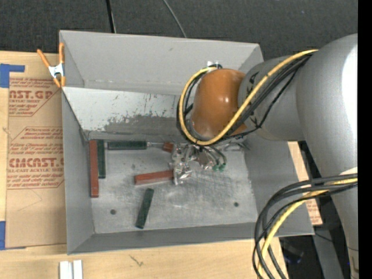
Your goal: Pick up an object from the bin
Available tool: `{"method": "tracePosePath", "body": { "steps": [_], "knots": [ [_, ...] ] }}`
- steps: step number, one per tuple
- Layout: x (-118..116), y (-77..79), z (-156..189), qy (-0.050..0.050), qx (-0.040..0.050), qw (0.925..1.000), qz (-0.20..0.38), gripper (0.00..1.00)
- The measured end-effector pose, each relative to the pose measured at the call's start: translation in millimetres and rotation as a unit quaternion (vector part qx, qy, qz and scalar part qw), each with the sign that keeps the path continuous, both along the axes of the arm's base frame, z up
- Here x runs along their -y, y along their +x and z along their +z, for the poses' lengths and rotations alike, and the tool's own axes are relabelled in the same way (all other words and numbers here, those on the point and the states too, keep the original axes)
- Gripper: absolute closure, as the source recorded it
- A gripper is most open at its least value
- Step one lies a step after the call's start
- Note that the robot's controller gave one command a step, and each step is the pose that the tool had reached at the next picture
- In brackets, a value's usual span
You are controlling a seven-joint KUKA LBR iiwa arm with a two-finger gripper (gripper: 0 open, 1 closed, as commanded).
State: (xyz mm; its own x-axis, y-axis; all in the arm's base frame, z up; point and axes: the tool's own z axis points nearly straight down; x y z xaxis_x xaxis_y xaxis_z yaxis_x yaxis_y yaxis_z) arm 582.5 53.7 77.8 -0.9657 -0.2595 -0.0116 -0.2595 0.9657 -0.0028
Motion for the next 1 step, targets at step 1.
{"method": "tracePosePath", "body": {
  "steps": [1],
  "knots": [
    [2.3, -1.7, 166.6, 0.0, -0.0015, 0.9999, 0.016, 1.0]
  ]
}}
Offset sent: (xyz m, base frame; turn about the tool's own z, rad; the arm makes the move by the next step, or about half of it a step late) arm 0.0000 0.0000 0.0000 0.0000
